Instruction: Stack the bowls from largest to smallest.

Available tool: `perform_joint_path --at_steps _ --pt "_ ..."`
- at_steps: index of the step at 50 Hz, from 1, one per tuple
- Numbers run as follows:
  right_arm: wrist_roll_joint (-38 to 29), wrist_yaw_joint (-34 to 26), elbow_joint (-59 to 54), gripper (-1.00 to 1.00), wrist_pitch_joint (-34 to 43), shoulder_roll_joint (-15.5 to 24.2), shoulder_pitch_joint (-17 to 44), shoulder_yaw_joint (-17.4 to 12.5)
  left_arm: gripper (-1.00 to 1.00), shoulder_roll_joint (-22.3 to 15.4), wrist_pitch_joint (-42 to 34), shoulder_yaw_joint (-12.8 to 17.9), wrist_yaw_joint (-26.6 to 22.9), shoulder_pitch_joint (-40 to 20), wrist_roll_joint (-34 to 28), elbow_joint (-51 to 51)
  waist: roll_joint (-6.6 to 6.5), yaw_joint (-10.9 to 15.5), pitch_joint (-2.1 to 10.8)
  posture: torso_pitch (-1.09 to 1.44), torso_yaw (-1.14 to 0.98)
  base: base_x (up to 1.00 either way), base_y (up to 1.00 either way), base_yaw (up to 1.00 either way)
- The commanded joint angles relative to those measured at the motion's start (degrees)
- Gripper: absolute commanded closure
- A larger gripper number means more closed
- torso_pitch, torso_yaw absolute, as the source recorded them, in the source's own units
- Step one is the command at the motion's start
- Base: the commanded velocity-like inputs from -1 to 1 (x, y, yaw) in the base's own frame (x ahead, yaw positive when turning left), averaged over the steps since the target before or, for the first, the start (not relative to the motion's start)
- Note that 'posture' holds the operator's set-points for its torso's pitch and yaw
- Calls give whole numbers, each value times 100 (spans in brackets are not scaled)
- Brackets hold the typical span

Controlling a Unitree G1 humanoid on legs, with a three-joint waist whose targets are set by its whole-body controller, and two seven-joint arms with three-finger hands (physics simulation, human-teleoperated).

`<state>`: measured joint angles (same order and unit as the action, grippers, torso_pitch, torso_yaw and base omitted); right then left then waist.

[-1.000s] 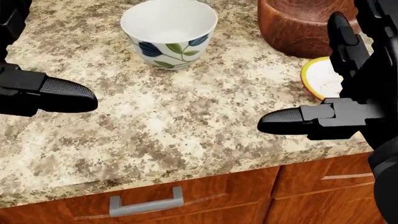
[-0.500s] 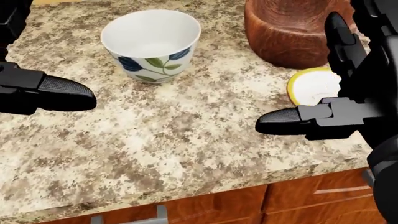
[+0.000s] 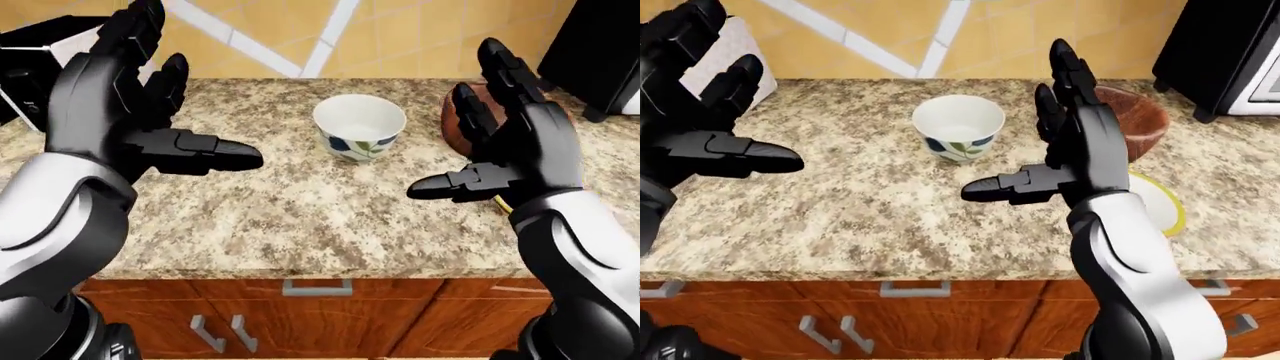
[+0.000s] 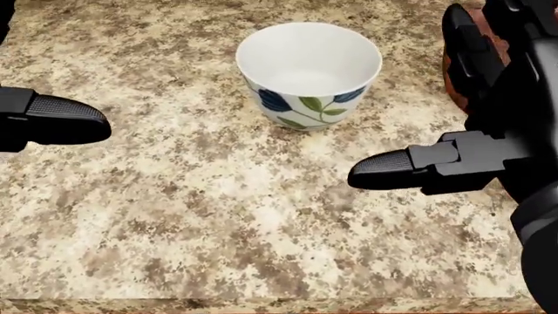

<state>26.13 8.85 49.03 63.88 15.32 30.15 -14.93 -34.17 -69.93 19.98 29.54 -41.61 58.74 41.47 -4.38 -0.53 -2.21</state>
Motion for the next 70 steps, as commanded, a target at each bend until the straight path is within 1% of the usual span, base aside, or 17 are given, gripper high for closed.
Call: perform_joint_path --at_steps 1,7,10,12,13,20,25,29,32,44,50,57,58,59,63,66,70 --pt "19 34 123 -100 -200 58 142 -49 -100 -71 197 115 21 -122 12 73 -26 12 77 0 0 0 -64 0" --pt "77 86 143 -100 -203 93 164 -45 -100 -139 229 118 93 -133 119 49 121 60 78 0 0 0 -61 0" --pt "89 94 156 -100 -233 109 146 -41 -100 -154 261 120 80 -104 119 44 452 138 87 0 0 0 -33 0" --pt "136 135 218 -100 -164 115 181 -78 -100 -178 276 124 85 -113 134 24 955 197 74 0 0 0 -9 0" --pt "151 163 238 -100 -126 131 195 -92 -100 -190 299 118 67 -97 122 24 776 196 6 0 0 0 0 0" --pt "282 248 242 -100 -77 186 233 -129 -100 -266 284 184 108 -129 223 -1 506 16 34 0 0 0 -1 -49" --pt "281 301 237 -100 -41 267 342 -51 -100 -376 328 226 168 -106 354 -16 441 26 -116 0 0 0 0 -36" --pt "229 283 232 -100 -58 269 388 13 -100 -437 431 271 120 20 352 -21 423 -36 -102 0 0 0 0 0" --pt "107 276 183 -100 -38 286 495 185 -100 -509 465 342 112 90 408 -19 153 -99 -3 0 0 0 0 0" --pt "222 251 400 -100 887 507 1168 -155 -100 -658 540 388 229 176 620 64 337 16 21 0 0 0 0 0" --pt "-133 95 234 -100 1237 760 1693 403 -100 -798 600 441 281 224 776 56 315 20 1 0 0 0 0 0" --pt "-1629 -712 -500 -100 1325 1192 2841 1790 -100 -920 637 458 381 195 943 0 244 -3 -42 0 0 0 0 0" --pt "-2099 -935 -658 -100 1109 1498 2972 2287 -100 -937 662 473 356 214 975 -2 232 -8 -48 0 0 0 0 0" --pt "-2412 -1191 -740 -100 1085 1342 3052 2335 -100 -965 675 496 370 211 1019 -17 225 -14 -56 0 0 0 0 0" --pt "-4695 -2713 -1168 -100 391 1558 3406 3715 -100 -1134 753 556 444 166 1200 -126 177 -42 -84 0 0 0 0 0" --pt "-6850 -4290 -1638 -100 -354 852 3451 3922 -100 -1249 827 606 437 221 1293 -154 126 -71 -107 0 0 0 0 0" --pt "-9039 -5720 -2434 -100 -2261 -829 3207 3242 -100 -1336 935 627 452 313 1365 -156 12 -121 -114 0 0 0 0 0"
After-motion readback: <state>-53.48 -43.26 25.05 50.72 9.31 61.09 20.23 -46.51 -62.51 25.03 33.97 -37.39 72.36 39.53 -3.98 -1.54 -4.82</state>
